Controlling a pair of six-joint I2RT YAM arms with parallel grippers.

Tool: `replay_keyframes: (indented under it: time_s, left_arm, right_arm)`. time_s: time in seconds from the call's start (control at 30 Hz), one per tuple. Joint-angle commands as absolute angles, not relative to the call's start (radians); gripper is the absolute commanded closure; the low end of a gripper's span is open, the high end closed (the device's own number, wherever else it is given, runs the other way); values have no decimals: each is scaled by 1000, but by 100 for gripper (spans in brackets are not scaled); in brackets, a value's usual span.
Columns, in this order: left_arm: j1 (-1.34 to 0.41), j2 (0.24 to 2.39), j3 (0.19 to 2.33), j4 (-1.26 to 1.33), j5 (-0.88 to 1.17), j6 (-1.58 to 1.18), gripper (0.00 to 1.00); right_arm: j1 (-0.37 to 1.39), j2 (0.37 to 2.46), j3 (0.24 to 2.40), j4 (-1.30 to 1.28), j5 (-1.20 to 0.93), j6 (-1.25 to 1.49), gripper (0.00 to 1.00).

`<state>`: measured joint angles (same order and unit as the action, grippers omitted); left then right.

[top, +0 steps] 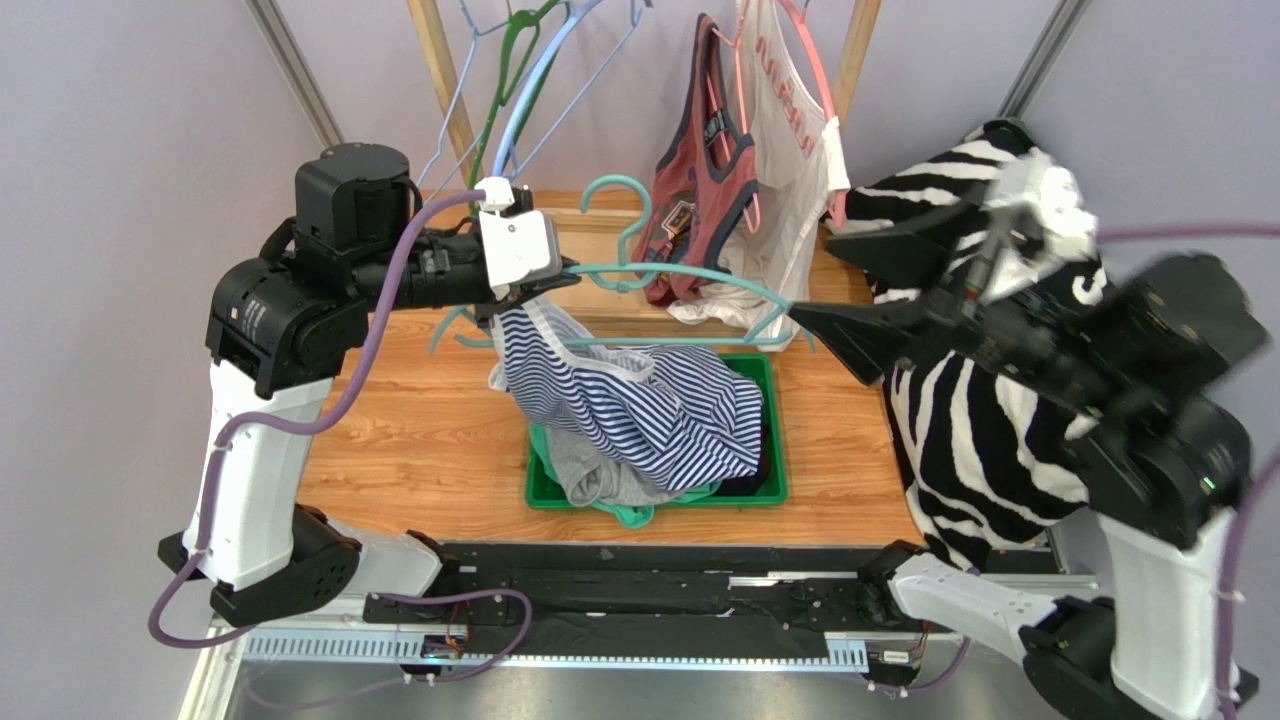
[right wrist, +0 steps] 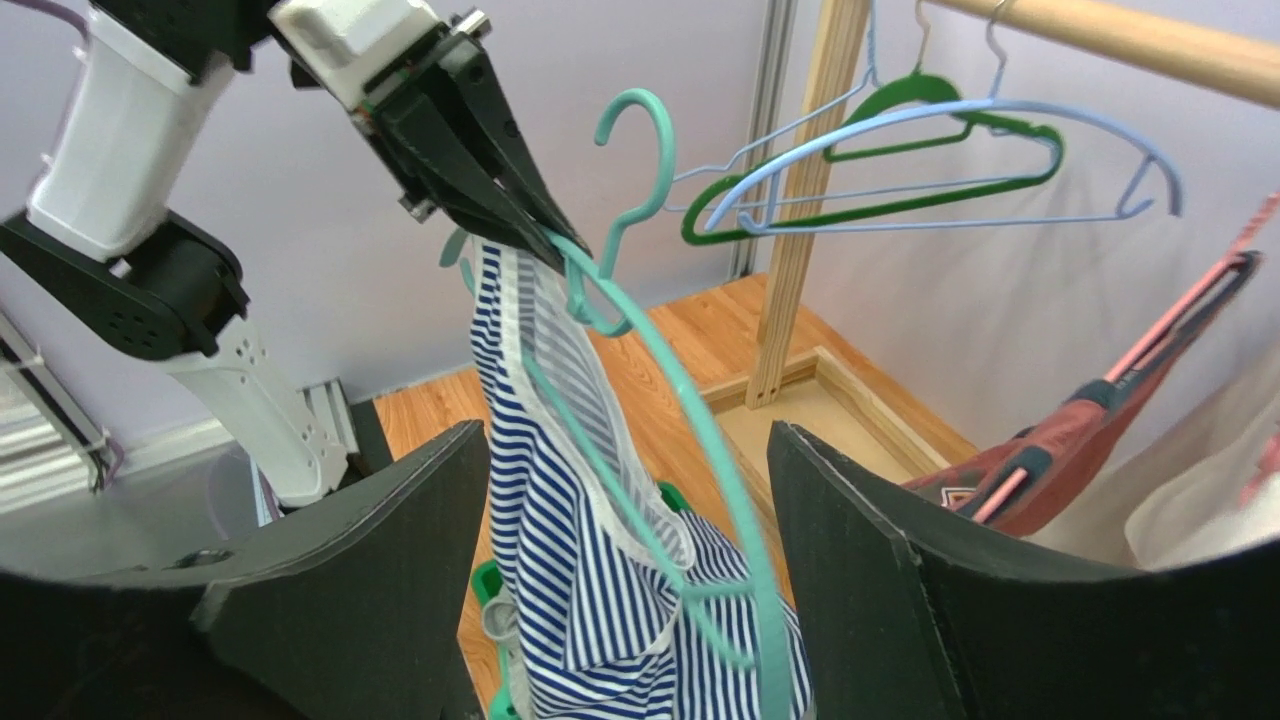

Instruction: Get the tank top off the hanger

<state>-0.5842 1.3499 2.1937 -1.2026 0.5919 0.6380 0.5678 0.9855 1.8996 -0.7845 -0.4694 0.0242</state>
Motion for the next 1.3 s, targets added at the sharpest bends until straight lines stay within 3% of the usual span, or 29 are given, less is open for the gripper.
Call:
replay_keyframes:
  time_s: [0.0,0.2,0.67,0.77,0.83,0.87,0.9,0.93,0.97,1.0,1.03,1.27]
  left_arm:
    - [-600,1338,2223,-1261,660,758,100]
    - [-626,1328,2230,-1333,666,824,100]
    - [-655,1342,2269,-1336,632,827,100]
    - [-661,1345,2278,-1339,634,825,100]
    - [-666,1344,2281,-1339,630,825,100]
    - [-666,1344,2280,-1338,629,822,100]
    - [-669,1344,2278,-1322,617,806,100]
    - [-669,1341,2272,-1301,605,786,85]
    - [-667,1338,2264,-1255,586,761,64]
    - [-667,1336,2261,-1231,542,715,32]
    - [-667,1335,2261,-1207,516,692,9]
    - [-667,1310,2289,-973,197,503,8]
  right_arm:
    - [565,1155,1924,-833,-575,-55,26]
    - [583,1210,1937,-914,-724,-84,29]
    - [647,1215,1859,-1012,-681,-81,42]
    - [663,1226,1855,-1019,-663,-75,50]
    - [667,1226,1855,-1011,-646,-60,76]
    - [669,1223,1855,-999,-644,-57,100]
    - [670,1209,1852,-986,-632,-48,100]
    - [670,1198,1847,-968,-624,-28,100]
    - [673,1187,1835,-935,-618,-20,100]
    - [676,1174,1830,-914,-588,-11,100]
    - [676,1146,1822,-896,-565,-8,100]
    - [676,1063,1802,-824,-298,29,100]
